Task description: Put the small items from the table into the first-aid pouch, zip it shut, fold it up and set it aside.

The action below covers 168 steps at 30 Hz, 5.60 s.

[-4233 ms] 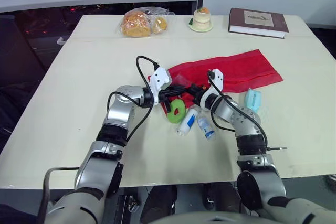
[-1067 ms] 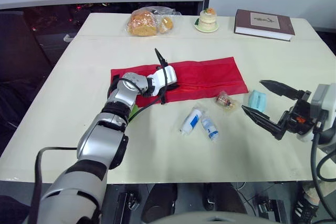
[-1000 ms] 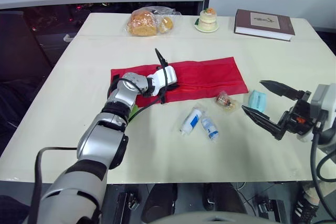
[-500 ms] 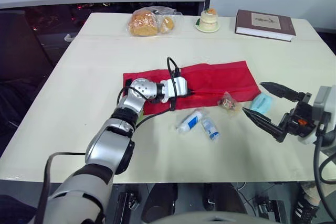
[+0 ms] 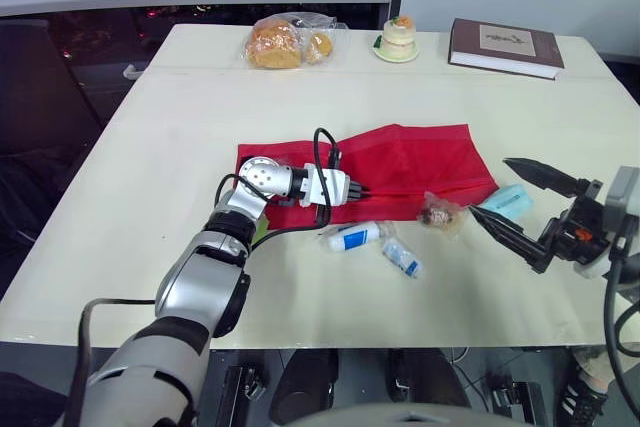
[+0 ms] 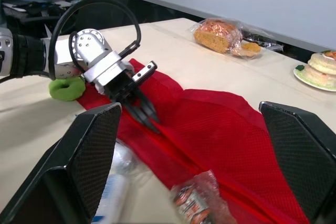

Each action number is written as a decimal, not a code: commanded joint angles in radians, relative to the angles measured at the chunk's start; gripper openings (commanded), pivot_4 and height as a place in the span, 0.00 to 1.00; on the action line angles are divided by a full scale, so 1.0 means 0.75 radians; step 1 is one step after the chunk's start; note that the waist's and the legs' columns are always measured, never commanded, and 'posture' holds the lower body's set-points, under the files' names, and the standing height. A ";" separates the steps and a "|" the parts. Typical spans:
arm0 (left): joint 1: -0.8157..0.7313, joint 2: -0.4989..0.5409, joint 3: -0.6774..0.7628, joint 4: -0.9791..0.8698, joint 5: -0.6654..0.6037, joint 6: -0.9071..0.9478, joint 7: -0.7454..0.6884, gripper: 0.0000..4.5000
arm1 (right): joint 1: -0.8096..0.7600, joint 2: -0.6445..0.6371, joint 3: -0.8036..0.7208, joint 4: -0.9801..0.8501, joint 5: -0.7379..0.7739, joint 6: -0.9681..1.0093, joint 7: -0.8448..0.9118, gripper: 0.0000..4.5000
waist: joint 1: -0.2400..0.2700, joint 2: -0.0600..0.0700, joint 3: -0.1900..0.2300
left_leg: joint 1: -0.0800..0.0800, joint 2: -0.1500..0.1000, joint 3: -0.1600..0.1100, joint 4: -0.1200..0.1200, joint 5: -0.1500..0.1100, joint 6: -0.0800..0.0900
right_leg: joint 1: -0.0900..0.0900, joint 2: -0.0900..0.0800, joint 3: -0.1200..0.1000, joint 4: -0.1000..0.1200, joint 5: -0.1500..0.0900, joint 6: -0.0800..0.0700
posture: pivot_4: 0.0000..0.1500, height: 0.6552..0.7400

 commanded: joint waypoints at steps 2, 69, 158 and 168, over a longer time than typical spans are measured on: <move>-0.036 0.045 0.026 0.058 -0.012 -0.017 0.001 0.01 | -0.007 -0.041 -0.041 -0.038 0.033 0.001 0.018 1.00 | -0.001 0.000 0.000 | 0.000 0.000 0.000 0.000 0.000 0.000 | 0.000 0.000 0.000 0.000 0.000 0.000 | 1.00 0.87; 0.370 -0.026 -0.108 -1.075 0.426 1.411 0.839 0.02 | 0.006 -0.021 0.088 -0.063 -0.213 0.009 -0.075 1.00 | 0.002 0.002 -0.001 | 0.001 0.001 0.000 0.003 -0.001 0.002 | 0.002 0.000 0.001 0.000 0.000 0.002 | 1.00 0.87; -0.156 0.019 0.062 -0.140 0.006 0.857 0.177 0.02 | -0.986 0.048 1.091 0.616 -0.784 0.014 0.463 1.00 | -0.004 0.000 0.001 | -0.002 -0.002 0.001 0.007 -0.003 0.004 | 0.000 -0.001 0.000 0.000 0.002 0.003 | 1.00 0.87; -0.162 0.021 0.065 -0.147 0.007 0.855 0.200 0.02 | -1.204 0.198 1.337 0.802 -1.033 0.163 0.495 1.00 | -0.008 0.000 0.001 | -0.003 -0.002 0.000 0.007 -0.002 0.004 | -0.001 -0.001 -0.003 0.003 0.002 0.003 | 1.00 0.87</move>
